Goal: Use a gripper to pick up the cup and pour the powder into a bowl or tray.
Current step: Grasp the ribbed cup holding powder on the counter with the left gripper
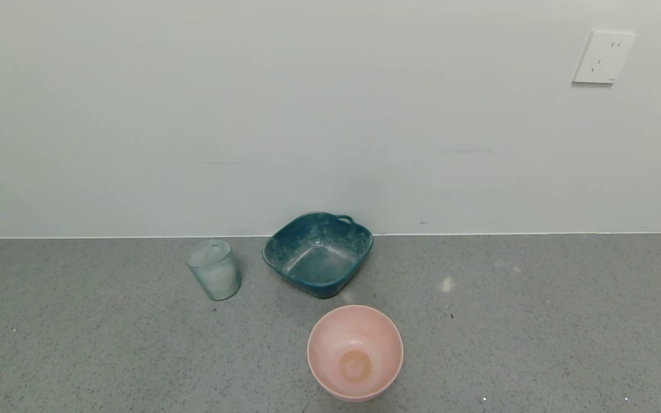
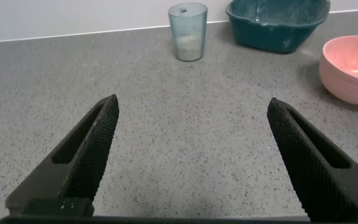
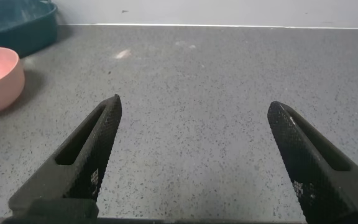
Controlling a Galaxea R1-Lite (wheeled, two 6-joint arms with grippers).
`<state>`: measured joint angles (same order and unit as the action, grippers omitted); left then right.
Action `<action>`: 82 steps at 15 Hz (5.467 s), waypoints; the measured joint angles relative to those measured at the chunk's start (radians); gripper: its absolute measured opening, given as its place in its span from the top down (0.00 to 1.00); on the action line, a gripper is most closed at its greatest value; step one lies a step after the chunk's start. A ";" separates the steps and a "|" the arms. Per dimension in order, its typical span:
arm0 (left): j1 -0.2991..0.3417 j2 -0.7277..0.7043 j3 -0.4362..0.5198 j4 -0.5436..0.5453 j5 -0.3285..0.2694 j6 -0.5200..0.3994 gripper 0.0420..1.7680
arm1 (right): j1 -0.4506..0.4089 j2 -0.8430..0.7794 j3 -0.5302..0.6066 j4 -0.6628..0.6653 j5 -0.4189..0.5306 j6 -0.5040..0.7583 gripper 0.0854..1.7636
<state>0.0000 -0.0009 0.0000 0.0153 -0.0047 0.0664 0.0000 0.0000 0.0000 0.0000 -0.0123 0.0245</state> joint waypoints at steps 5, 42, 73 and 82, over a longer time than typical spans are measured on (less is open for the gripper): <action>0.000 0.000 0.000 -0.001 -0.004 0.002 0.03 | 0.000 0.000 0.000 0.000 0.000 0.000 0.03; -0.048 1.759 -0.523 -0.614 0.056 0.050 0.03 | 0.000 0.000 0.000 0.000 0.000 0.000 0.03; -0.058 2.319 -0.535 -1.574 0.056 -0.050 0.03 | 0.000 0.000 0.000 0.000 0.000 0.000 0.03; -0.057 2.354 -0.601 -1.565 0.061 -0.049 0.03 | 0.000 0.000 0.000 0.000 0.000 0.000 0.03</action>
<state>-0.0570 2.3534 -0.6013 -1.5500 0.0562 0.0177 0.0000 0.0000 0.0000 0.0000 -0.0119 0.0245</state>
